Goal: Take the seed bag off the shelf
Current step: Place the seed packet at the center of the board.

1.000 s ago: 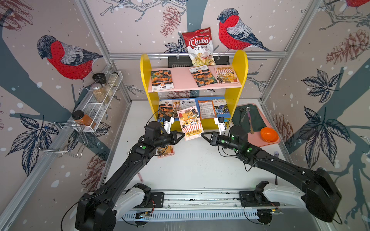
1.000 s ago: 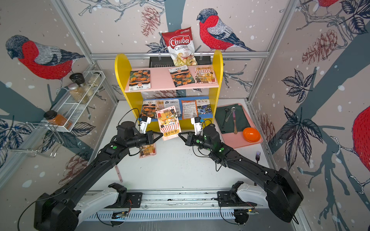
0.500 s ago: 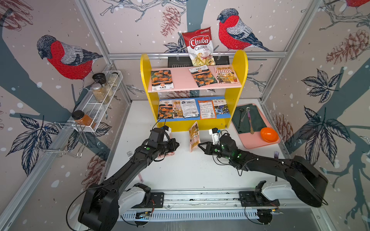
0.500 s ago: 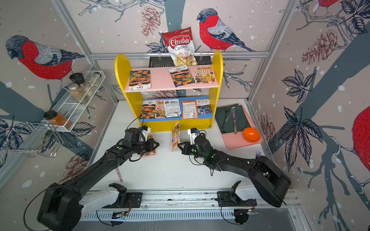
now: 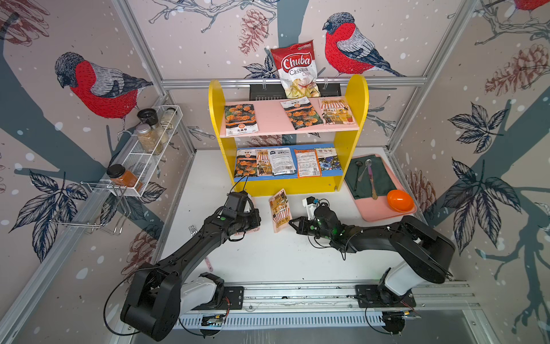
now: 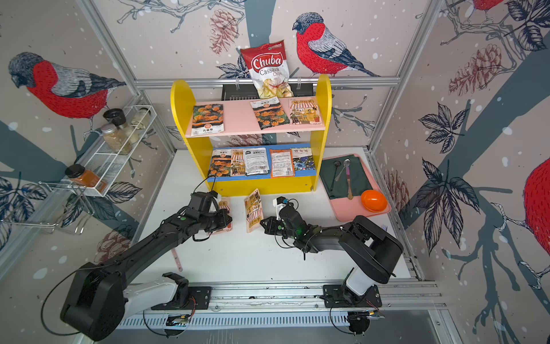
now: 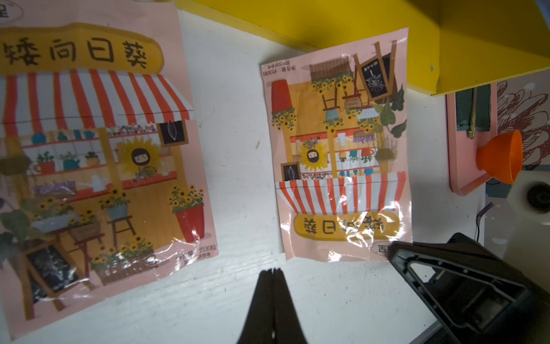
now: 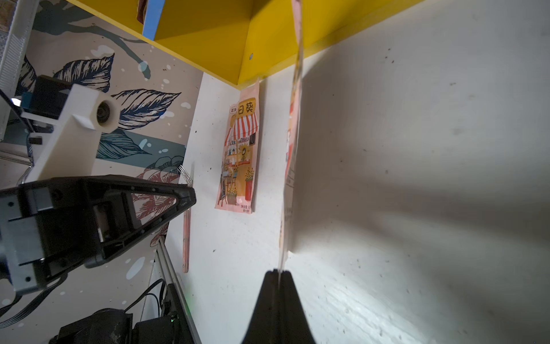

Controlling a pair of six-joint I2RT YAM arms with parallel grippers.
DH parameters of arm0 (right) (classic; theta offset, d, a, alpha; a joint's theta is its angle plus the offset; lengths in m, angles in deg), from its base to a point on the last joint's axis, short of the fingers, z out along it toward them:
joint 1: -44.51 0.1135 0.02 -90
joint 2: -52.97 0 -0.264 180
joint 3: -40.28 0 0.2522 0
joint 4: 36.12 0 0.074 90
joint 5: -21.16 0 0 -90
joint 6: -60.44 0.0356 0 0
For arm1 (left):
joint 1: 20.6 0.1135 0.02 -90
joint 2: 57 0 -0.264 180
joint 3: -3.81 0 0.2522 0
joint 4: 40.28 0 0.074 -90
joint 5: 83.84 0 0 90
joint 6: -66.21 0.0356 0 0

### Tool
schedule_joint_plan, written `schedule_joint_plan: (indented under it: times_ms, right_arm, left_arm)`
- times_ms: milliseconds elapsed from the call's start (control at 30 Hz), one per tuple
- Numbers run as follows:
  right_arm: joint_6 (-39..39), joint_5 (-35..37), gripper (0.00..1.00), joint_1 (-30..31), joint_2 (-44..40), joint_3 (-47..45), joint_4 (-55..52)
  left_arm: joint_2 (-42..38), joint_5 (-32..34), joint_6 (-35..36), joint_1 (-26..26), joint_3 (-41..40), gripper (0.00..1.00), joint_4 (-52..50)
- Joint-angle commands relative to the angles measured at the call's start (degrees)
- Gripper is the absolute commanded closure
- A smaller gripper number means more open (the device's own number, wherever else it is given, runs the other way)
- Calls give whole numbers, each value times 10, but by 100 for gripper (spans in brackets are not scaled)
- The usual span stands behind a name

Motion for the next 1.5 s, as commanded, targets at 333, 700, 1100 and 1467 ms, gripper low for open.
schedule_joint_plan:
  times_ms: [333, 700, 1100, 1467]
  right_arm:
    - [29, 20, 100, 25, 65, 39, 55]
    - [60, 78, 100, 38, 91, 57, 31]
    - [96, 118, 100, 58, 121, 87, -2]
    - [102, 122, 78, 64, 138, 97, -12]
  left_arm:
    - [-39, 15, 40, 13, 62, 66, -91]
    - [-100, 30, 51, 17, 103, 2, -151]
    - [-119, 29, 62, 28, 115, 2, -162]
    - [-118, 19, 68, 40, 113, 2, -154]
